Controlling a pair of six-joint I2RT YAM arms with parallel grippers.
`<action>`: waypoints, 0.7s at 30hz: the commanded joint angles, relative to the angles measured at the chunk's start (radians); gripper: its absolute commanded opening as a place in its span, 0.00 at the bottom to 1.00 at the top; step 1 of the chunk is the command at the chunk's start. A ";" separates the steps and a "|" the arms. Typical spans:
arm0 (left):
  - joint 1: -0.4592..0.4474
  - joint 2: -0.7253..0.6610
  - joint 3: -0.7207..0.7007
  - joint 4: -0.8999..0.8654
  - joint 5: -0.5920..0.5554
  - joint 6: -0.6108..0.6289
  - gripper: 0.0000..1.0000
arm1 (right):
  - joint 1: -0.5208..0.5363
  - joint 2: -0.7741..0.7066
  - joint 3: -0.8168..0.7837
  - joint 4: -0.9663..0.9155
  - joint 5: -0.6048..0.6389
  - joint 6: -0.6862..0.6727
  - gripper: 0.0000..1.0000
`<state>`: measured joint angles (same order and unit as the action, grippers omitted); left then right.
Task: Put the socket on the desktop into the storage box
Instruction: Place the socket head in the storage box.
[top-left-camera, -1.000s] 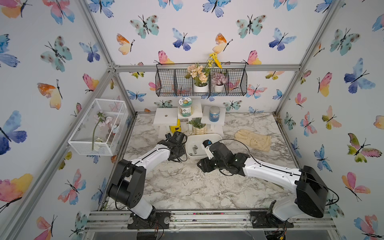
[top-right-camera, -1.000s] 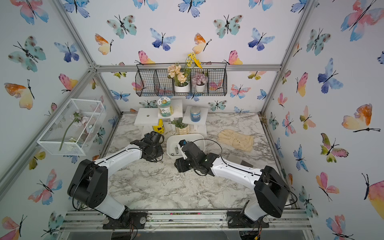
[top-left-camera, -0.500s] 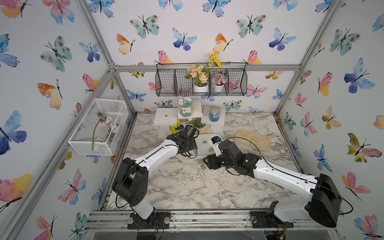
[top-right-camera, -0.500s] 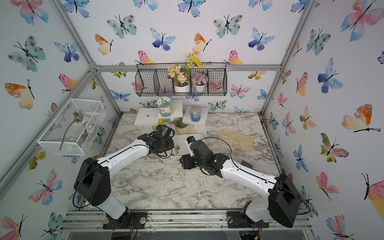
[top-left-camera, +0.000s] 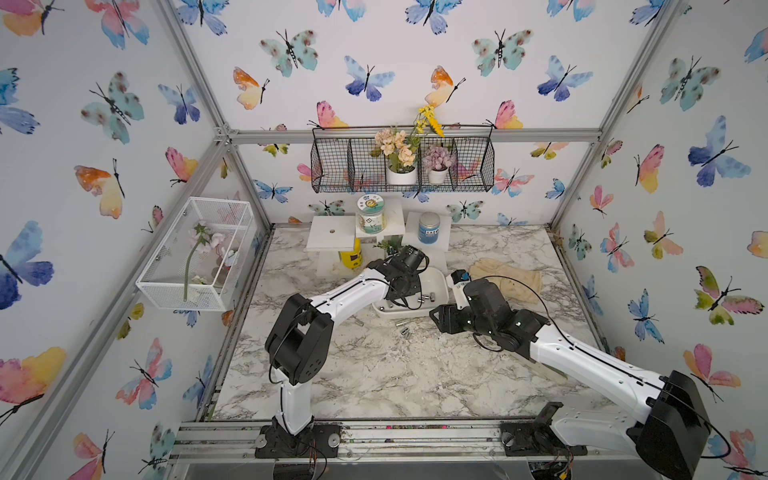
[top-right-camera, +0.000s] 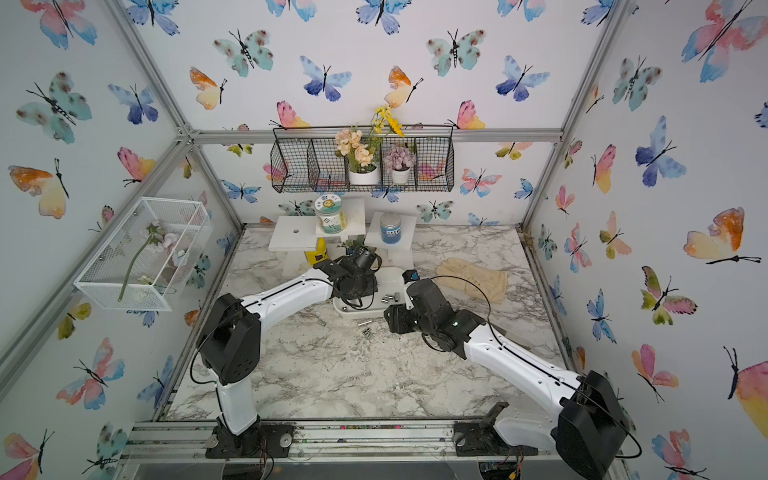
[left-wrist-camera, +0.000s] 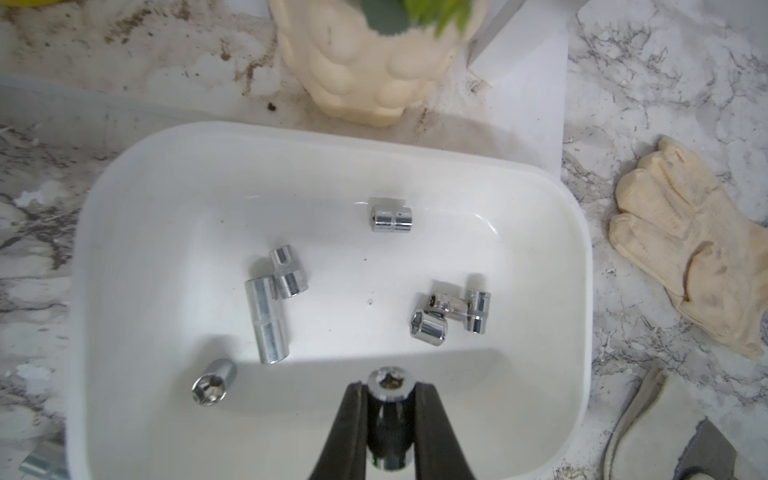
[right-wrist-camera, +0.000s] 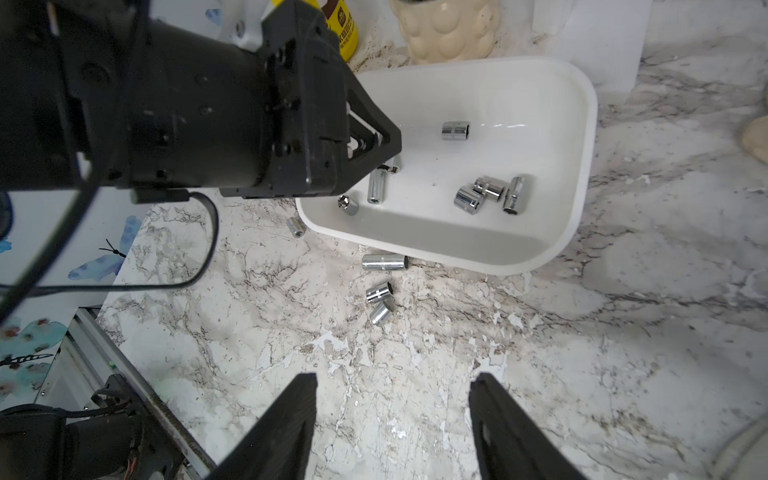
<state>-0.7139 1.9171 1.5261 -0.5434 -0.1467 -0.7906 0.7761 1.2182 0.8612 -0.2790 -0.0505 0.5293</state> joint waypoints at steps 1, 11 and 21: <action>-0.009 0.051 0.048 -0.024 0.033 -0.004 0.11 | -0.007 -0.028 -0.021 -0.033 0.027 0.011 0.64; -0.011 0.127 0.069 -0.010 0.025 0.002 0.11 | -0.015 -0.035 -0.047 -0.023 0.026 0.024 0.64; -0.010 0.159 0.063 -0.002 0.014 0.014 0.12 | -0.015 -0.021 -0.050 -0.024 0.040 0.032 0.64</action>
<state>-0.7238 2.0529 1.5864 -0.5400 -0.1371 -0.7891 0.7662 1.1919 0.8234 -0.2878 -0.0422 0.5537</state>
